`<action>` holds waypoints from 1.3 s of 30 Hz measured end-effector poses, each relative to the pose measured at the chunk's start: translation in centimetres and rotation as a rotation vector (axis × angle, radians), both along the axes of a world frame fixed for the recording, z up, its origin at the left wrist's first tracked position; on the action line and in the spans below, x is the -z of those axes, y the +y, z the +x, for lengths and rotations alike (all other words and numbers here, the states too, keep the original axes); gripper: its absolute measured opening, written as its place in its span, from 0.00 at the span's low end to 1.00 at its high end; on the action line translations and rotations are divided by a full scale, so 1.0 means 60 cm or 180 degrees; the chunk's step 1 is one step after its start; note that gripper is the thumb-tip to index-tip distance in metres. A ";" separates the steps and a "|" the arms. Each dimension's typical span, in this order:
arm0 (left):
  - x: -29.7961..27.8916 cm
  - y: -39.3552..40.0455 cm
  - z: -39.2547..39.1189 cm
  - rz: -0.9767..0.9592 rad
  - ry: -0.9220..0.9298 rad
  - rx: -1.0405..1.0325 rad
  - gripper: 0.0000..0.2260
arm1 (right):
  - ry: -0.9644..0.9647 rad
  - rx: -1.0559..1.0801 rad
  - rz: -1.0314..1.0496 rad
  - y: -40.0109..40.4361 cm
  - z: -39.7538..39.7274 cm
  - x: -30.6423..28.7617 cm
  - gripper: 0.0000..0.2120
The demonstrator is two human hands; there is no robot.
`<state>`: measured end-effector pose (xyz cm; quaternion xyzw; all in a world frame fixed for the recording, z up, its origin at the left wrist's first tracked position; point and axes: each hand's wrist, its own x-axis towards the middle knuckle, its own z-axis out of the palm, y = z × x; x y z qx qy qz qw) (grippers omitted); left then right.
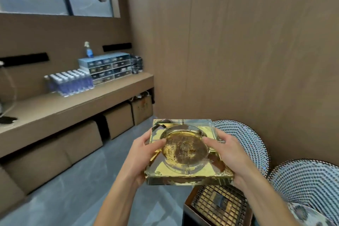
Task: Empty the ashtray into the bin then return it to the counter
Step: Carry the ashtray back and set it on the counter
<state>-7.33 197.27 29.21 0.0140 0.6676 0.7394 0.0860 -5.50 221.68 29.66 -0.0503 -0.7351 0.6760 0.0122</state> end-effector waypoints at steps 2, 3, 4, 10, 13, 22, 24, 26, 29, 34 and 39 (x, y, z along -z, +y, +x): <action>0.003 -0.035 0.022 0.0075 -0.0022 -0.0247 0.13 | -0.0044 -0.0155 0.0019 -0.043 -0.001 -0.005 0.11; 0.003 -0.053 0.031 0.0095 -0.0041 -0.0353 0.13 | -0.0043 -0.0233 0.0041 -0.065 -0.001 -0.008 0.14; 0.004 -0.071 0.040 0.0087 -0.0051 -0.0458 0.13 | -0.0021 -0.0326 0.0072 -0.085 -0.003 -0.009 0.16; 0.000 -0.178 0.079 -0.0029 0.0000 -0.1044 0.23 | -0.0024 -0.0804 0.0101 -0.194 -0.017 -0.013 0.12; -0.002 -0.231 0.092 -0.0024 0.0058 -0.1178 0.20 | 0.0026 -0.0957 0.0056 -0.253 -0.024 -0.020 0.12; -0.020 -0.409 0.120 -0.0009 0.0086 -0.1711 0.14 | 0.0106 -0.1463 0.0087 -0.455 -0.065 -0.034 0.20; -0.022 -0.454 0.122 -0.0019 0.0153 -0.1839 0.13 | 0.0162 -0.1610 0.0031 -0.505 -0.078 -0.035 0.20; -0.023 -0.498 0.124 -0.0058 0.0219 -0.1952 0.13 | 0.0209 -0.1766 -0.0029 -0.553 -0.092 -0.033 0.14; -0.026 -0.558 0.131 -0.0098 0.0250 -0.2103 0.14 | 0.0305 -0.1970 0.0077 -0.621 -0.106 -0.029 0.14; -0.020 -0.647 0.151 -0.0185 0.0182 -0.2501 0.22 | 0.0370 -0.2289 0.0306 -0.738 -0.119 -0.028 0.18; -0.010 -0.724 0.173 -0.0112 0.0163 -0.2699 0.18 | 0.0346 -0.2576 0.0245 -0.830 -0.124 -0.016 0.11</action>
